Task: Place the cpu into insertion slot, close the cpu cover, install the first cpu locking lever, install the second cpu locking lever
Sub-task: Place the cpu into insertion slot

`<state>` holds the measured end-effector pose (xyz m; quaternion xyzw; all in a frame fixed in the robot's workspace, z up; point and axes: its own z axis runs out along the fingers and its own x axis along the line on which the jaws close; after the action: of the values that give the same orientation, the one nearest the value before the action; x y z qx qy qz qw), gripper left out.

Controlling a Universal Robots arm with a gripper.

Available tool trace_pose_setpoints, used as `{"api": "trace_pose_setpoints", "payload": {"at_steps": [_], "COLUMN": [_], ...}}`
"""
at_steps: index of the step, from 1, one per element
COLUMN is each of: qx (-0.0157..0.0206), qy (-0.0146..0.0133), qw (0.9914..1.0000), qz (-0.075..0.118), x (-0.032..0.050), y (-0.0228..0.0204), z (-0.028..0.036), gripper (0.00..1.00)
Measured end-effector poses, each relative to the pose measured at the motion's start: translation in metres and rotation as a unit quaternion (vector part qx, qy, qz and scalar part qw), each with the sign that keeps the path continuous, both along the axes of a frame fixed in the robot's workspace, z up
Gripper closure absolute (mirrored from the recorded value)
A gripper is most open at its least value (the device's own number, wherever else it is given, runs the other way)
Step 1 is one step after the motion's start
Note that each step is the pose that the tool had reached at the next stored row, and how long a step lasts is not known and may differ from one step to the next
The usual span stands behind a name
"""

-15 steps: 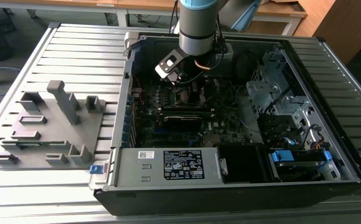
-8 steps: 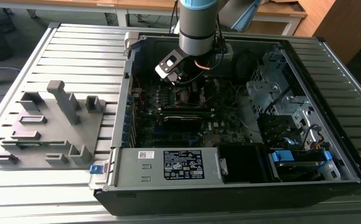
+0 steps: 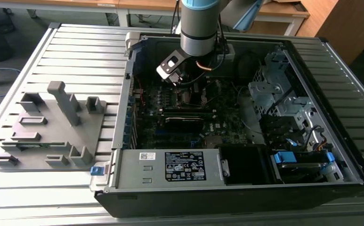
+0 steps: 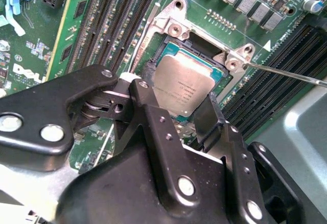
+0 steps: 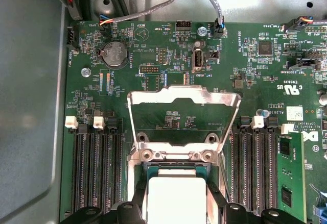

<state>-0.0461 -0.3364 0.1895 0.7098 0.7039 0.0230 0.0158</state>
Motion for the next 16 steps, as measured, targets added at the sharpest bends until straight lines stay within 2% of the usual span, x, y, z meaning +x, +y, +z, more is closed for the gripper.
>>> {"api": "trace_pose_setpoints", "payload": {"at_steps": [5,6,10,16], "qx": [0.0009,0.0008,0.0002,0.0001], "qy": [-0.0006,-0.0005,-0.0001,-0.0001], "qw": [1.0,1.0,1.0,1.0], "qz": [0.0,0.0,0.0,0.0], "x": [0.0002,0.0002,0.0,0.0], "y": [0.0003,0.0003,0.0001,0.0], "z": [-0.0007,-0.0006,0.0001,0.0072], "gripper": [0.45,0.4,0.4,0.4]}}
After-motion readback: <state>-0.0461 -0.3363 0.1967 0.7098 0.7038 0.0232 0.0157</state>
